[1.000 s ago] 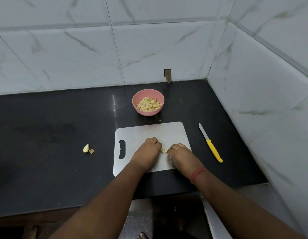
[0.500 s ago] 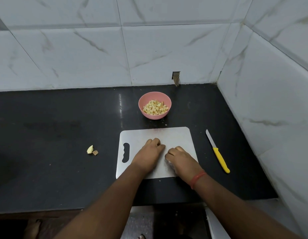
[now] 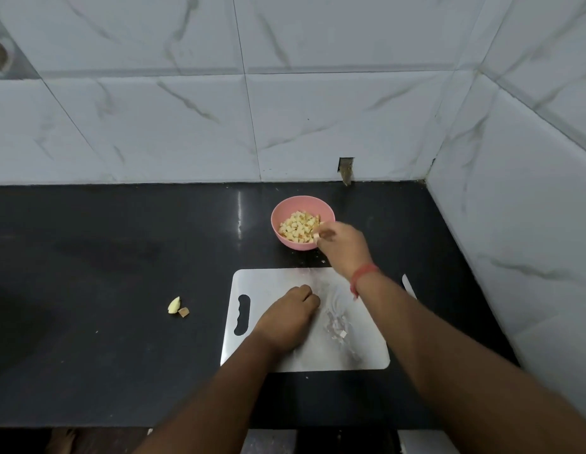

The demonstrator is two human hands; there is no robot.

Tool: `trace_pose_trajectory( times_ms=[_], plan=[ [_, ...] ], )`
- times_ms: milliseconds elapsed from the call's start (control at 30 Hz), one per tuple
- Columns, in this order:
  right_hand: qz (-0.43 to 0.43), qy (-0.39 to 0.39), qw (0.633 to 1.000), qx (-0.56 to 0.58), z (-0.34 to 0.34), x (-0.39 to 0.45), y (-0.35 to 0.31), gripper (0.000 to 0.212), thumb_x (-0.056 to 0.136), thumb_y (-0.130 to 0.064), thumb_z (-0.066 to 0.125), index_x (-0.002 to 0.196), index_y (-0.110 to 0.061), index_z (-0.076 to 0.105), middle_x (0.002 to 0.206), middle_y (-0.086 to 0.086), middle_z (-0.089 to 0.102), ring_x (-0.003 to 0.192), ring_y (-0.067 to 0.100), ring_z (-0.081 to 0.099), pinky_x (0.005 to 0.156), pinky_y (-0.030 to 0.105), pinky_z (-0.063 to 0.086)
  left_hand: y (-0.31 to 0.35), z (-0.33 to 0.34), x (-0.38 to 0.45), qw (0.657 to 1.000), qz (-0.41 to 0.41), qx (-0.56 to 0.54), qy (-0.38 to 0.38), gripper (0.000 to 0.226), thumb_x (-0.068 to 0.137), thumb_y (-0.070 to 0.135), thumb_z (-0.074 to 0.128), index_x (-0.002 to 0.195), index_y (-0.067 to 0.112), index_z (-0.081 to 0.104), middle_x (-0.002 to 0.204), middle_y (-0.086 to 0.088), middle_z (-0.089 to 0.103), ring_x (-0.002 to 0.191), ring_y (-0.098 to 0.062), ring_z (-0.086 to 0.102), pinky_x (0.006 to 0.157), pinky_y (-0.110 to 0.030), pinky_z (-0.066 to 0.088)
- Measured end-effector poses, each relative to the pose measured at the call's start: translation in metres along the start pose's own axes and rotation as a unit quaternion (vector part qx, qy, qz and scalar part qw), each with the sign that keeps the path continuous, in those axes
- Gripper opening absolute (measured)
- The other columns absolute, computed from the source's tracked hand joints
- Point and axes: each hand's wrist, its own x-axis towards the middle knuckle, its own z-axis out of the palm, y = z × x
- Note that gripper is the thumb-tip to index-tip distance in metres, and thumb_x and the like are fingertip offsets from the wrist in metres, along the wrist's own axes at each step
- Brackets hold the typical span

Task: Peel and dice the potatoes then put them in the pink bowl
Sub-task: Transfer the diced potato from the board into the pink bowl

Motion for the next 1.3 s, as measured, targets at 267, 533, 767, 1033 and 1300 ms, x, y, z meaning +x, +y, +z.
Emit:
trace_pose_trajectory(
  times_ms=[267,533,767,1033,1300],
  plan=[
    [-0.083,-0.043,0.981,-0.17,-0.01,0.023,-0.007,0.028,0.098,-0.012,0.05,0.116,-0.022,0.069,0.118,0.001,0.063,0.099,0.017,0.061,0.091,0.03,0.051,-0.013,-0.013,-0.003,0.997,-0.017,-0.056,0.056,0.029,0.093,0.028,0.043,0.107,0.012,0.063,0.098,-0.005,0.059,0.087,-0.027,0.055,0.077,-0.038,0.049],
    [-0.139,-0.235,0.921,-0.279,-0.015,-0.078,0.08,0.016,0.091,-0.016,0.055,0.098,-0.022,0.068,0.099,-0.008,0.056,0.096,0.01,0.051,0.081,0.024,0.046,-0.022,-0.009,-0.016,1.0,-0.007,-0.015,0.017,0.027,0.088,0.037,0.054,0.101,0.015,0.061,0.095,0.0,0.054,0.085,-0.022,0.05,0.08,-0.037,0.045],
    [-0.161,-0.216,0.902,-0.338,-0.003,-0.094,0.088,0.023,0.082,-0.002,0.053,0.091,-0.022,0.061,0.095,-0.007,0.055,0.093,0.012,0.045,0.076,0.026,0.044,-0.008,-0.01,-0.01,1.0,-0.012,-0.002,0.027,0.02,0.098,0.03,0.051,0.094,0.014,0.062,0.093,-0.002,0.057,0.083,-0.023,0.052,0.077,-0.034,0.039],
    [-0.16,-0.219,0.901,-0.338,-0.003,-0.103,0.092,0.021,0.088,-0.007,0.053,0.103,-0.019,0.06,0.103,-0.003,0.055,0.1,0.014,0.047,0.077,0.025,0.042,-0.006,-0.013,-0.011,0.997,-0.053,0.044,-0.017,0.026,0.105,0.021,0.037,0.107,0.009,0.06,0.105,-0.01,0.057,0.095,-0.028,0.054,0.081,-0.037,0.039],
    [-0.162,-0.233,0.897,-0.338,-0.003,-0.103,0.081,0.016,0.087,-0.008,0.051,0.081,-0.021,0.044,0.091,-0.005,0.047,0.089,0.014,0.044,0.072,0.027,0.043,-0.003,-0.026,-0.019,0.973,-0.212,-0.089,0.03,0.016,0.103,0.02,0.041,0.089,0.011,0.043,0.087,-0.004,0.053,0.078,-0.023,0.049,0.064,-0.032,0.025]
  ],
)
